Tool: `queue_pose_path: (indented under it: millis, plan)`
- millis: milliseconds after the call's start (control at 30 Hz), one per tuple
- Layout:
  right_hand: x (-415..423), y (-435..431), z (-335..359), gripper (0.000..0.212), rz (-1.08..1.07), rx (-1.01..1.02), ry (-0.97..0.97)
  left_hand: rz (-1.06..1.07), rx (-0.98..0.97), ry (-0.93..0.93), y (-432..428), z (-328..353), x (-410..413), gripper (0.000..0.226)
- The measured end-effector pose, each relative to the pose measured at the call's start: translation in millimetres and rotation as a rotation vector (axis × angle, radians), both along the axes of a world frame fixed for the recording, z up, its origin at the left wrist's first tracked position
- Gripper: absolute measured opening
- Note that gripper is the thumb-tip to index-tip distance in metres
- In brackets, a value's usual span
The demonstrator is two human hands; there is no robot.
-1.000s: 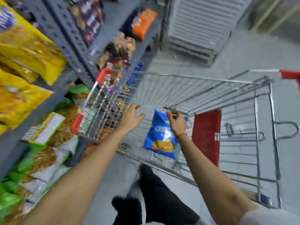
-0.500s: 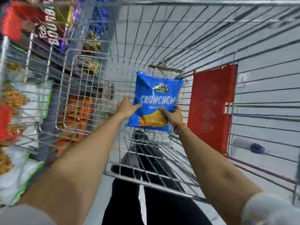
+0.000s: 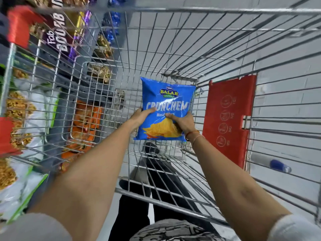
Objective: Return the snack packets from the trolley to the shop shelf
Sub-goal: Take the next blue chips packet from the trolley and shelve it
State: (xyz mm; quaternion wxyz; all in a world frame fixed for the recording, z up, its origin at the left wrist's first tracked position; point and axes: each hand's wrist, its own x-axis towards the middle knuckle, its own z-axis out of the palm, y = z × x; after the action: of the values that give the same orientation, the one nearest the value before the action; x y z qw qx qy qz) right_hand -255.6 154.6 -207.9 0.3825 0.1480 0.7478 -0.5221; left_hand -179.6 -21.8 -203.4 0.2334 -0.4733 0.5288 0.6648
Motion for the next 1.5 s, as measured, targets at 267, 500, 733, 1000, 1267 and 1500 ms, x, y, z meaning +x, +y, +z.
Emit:
queue_pose_path:
  millis: [267, 500, 733, 1000, 1267, 1500]
  plan:
    - [-3, -38, 89, 0.064, -0.044, -0.195, 0.099, 0.185, -0.306, 0.171, -25, 94, 5, 0.075]
    - [5, -98, 214, 0.021, -0.040, -0.508, 0.209, 0.334, -0.507, 0.520, -60, 227, 45, 0.031]
    - [40, -152, 354, 0.023, 0.085, -0.755, 0.383, 0.517, -0.782, 0.745, -85, 370, 98, 0.022]
    - [114, -205, 509, 0.026, 0.267, -1.091, 0.564, 0.681, -1.187, 0.926, -103, 524, 193, 0.025]
    - [229, -247, 622, 0.036, 0.487, -1.386, 0.599, 0.853, -1.564, 0.981, -92, 631, 323, 0.028]
    - [339, -290, 683, 0.036, 0.668, -1.514, 0.631, 1.073, -1.742, 0.894, -85, 681, 428, 0.025]
